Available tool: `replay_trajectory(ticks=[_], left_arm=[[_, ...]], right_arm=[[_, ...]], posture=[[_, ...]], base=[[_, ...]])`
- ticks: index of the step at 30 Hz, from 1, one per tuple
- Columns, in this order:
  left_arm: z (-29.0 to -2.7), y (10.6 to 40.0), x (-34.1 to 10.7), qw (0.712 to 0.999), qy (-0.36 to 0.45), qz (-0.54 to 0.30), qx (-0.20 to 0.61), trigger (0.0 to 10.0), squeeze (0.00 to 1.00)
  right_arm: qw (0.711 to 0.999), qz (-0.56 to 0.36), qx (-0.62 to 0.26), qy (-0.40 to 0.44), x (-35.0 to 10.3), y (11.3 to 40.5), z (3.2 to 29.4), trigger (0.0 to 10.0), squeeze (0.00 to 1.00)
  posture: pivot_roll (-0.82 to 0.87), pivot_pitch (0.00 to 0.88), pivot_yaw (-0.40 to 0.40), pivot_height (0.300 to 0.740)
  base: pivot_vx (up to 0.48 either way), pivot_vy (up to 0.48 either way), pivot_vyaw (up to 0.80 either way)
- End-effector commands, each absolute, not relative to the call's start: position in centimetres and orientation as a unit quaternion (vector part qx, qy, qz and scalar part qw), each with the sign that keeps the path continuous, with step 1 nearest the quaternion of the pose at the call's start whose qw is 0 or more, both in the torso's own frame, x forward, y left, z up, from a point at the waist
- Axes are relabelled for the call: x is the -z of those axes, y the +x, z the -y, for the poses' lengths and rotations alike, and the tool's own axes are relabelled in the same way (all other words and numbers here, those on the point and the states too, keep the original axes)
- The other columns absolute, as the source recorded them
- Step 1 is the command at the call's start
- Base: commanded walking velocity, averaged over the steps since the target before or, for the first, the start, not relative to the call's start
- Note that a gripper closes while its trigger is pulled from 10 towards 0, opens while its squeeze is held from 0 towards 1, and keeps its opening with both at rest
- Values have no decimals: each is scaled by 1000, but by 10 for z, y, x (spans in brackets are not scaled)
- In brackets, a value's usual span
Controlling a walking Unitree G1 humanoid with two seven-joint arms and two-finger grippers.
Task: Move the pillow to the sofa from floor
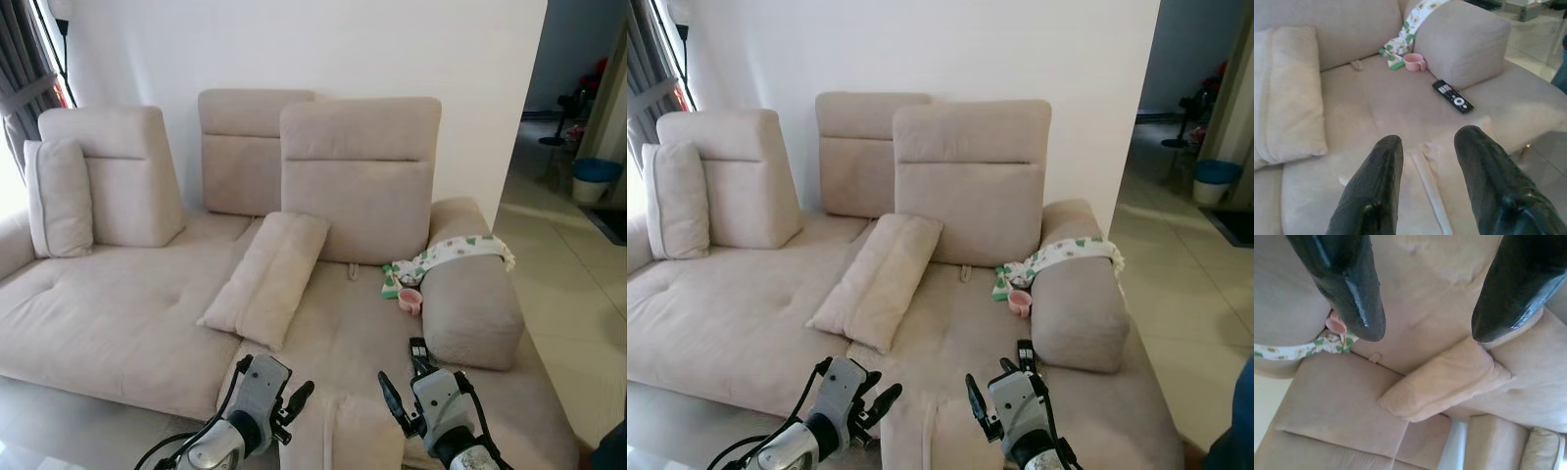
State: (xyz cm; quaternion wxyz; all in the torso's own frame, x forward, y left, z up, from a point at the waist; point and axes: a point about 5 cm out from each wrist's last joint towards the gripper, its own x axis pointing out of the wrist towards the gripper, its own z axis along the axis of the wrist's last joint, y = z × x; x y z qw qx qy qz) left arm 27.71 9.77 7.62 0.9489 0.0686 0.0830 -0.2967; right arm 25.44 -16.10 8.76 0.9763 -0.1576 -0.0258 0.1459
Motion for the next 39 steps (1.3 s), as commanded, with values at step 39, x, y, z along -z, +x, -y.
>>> replay_trajectory(ticks=[39], left_arm=[[-93,281,-111,930,242,-8,275,10000,0]], right_arm=[[886,-71,-333,-314,-71,268,196,10000,0]], posture=[[96,51,134,553]], base=[[0,0,0]])
